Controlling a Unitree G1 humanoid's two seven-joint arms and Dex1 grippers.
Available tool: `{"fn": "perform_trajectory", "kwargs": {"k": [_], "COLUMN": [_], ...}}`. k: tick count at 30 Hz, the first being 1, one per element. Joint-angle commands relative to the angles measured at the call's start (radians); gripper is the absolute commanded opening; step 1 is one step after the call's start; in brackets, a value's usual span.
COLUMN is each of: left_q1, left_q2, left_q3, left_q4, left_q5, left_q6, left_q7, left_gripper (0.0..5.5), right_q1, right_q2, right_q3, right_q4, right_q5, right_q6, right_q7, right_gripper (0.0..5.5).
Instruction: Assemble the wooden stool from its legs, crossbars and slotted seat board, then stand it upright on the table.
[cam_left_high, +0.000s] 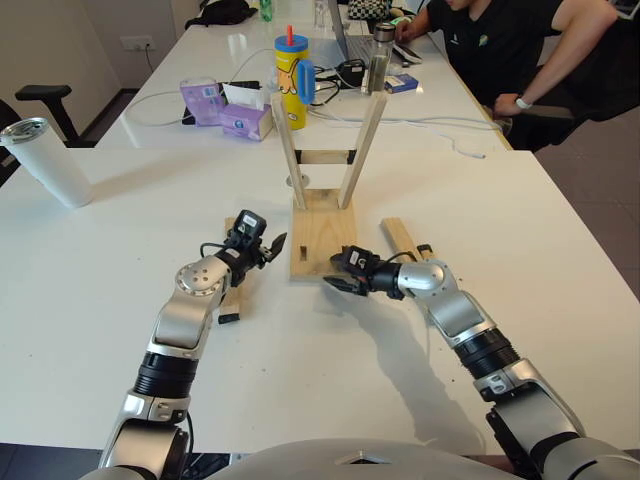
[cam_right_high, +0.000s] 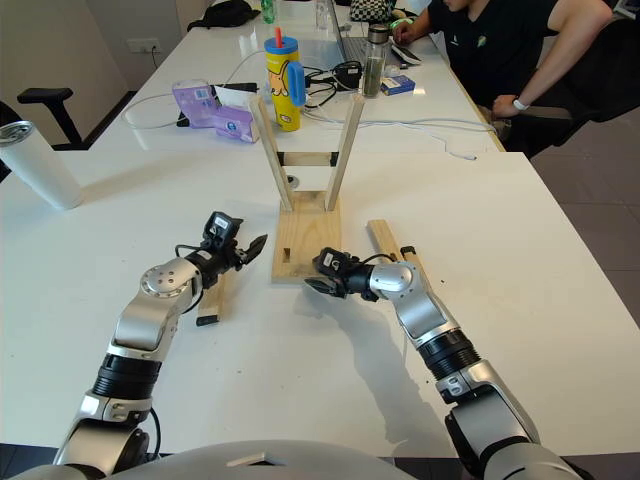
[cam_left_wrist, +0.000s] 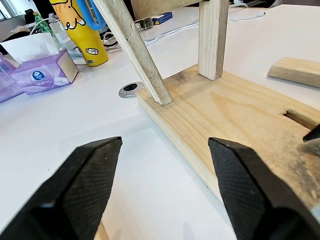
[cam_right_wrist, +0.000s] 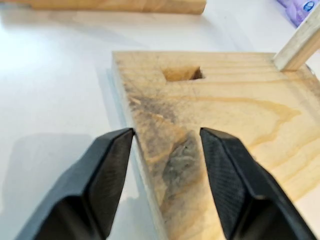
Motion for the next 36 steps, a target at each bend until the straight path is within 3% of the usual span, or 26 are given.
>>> {"fn": "perform_trajectory", "kwargs": {"k": [1, 11, 23, 36], "left_q1": [0.046, 0.137, 0.154, 0.163], "left_q2": [-0.014, -0.038, -0.075, 0.1], "left_q3": [0.038, 0.08, 0.187, 0.2], "left_q4": [-0.052, -0.158, -0.18, -0.166], "left_q5": [-0.035, -0.075, -0.143, -0.182], "left_q6": [0.016, 0.01, -0.097, 0.091], "left_q7": [0.019, 0.075, 0.13, 0.004], "left_gripper": [3.21, 3.21, 3.21, 3.21], "right_q1": [-0.024, -0.043, 0.148, 0.345], "right_q2": [0.045, 0.076, 0.14, 0.206], "right_q3": [-0.155, -0.393, -0.41, -0.404], "right_q4": [-0.135, -0.151, -0.225, -0.368], "right_q5": [0.161, 0.226, 0.149, 0.065], "right_q6": [0.09, 0.19, 0.073, 0.077], "right_q7": [-0.03, -0.302, -0.511, -0.679], "right_gripper": [2.49, 2.49, 2.49, 2.49]}}
